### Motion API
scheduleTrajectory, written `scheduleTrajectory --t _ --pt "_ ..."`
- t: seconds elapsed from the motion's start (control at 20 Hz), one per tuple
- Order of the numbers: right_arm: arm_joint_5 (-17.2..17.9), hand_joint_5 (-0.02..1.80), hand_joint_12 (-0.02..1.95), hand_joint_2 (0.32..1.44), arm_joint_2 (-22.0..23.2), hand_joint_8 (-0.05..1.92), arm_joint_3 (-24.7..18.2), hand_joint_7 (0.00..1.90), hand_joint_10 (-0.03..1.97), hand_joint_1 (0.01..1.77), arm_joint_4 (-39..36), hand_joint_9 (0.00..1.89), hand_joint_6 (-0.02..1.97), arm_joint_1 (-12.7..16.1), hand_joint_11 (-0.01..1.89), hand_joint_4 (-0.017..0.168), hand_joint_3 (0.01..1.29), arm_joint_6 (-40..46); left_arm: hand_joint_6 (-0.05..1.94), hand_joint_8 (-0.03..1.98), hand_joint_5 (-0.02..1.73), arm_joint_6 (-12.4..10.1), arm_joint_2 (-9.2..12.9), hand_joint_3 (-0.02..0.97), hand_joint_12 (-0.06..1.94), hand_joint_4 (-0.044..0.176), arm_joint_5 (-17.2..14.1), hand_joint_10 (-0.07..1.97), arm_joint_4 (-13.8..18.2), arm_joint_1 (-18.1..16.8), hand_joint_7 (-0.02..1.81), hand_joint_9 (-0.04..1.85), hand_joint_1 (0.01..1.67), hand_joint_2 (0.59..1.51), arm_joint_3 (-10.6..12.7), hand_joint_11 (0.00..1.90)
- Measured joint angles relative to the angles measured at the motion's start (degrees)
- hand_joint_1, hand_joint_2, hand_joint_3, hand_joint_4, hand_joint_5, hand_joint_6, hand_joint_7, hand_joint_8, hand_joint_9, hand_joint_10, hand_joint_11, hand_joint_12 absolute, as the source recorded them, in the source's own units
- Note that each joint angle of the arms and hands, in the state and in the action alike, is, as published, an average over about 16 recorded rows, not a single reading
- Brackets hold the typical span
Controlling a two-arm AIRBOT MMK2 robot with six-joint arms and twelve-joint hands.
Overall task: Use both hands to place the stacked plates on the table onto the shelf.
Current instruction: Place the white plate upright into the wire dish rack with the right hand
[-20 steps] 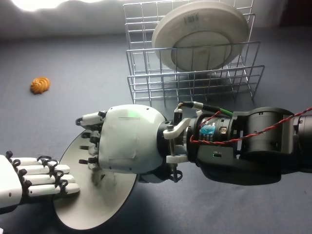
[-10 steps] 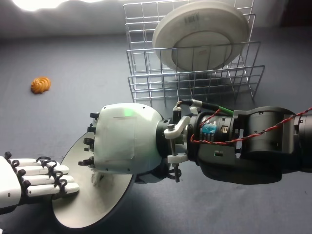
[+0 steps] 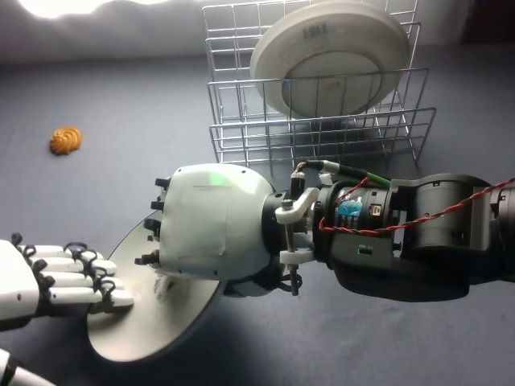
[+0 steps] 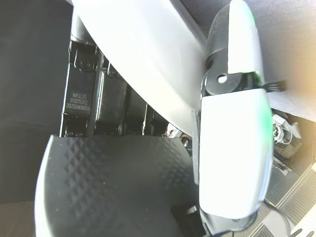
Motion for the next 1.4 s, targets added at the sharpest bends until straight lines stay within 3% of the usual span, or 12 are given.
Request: scheduleTrajectory --t 0.45,0.7,1.0,1.4 --pt "0.1 0.95 0.95 0.91 2.9 0.67 -2.8 1.14 0.01 1.15 0.3 1.37 0.37 0.3 0.96 0.019 0.01 -0.1 0.01 0.01 0.07 0.1 0.8 0.014 0.01 0.000 1.1 0.00 -8.0 -3.8 0.09 0.04 0.02 1.103 4.0 0.02" --pt "0.0 0.98 0.94 0.91 6.4 0.67 -6.0 1.17 0.01 1.16 0.3 1.38 0.48 1.3 0.96 0.022 0.01 0.3 0.01 0.01 0.07 0.1 1.6 0.014 0.01 -0.001 1.9 0.01 -10.6 -6.2 0.09 0.05 0.02 1.103 5.9 0.02" --pt "-0.3 1.04 0.95 0.92 12.0 0.66 -11.0 1.17 0.01 1.19 0.7 1.38 0.63 3.8 0.96 0.026 0.01 1.4 0.01 0.01 0.07 0.1 2.5 0.014 0.01 0.001 1.8 0.01 -10.1 -8.9 0.09 0.05 0.02 1.105 7.3 0.02" --pt "-1.0 1.10 0.95 0.92 20.0 0.66 -17.3 1.17 0.01 1.21 0.4 1.36 0.76 8.6 0.96 0.029 0.01 7.4 0.01 0.01 0.07 0.1 4.0 0.014 0.01 0.002 -0.7 0.01 -6.6 -11.6 0.09 0.05 0.02 1.108 8.4 0.02"
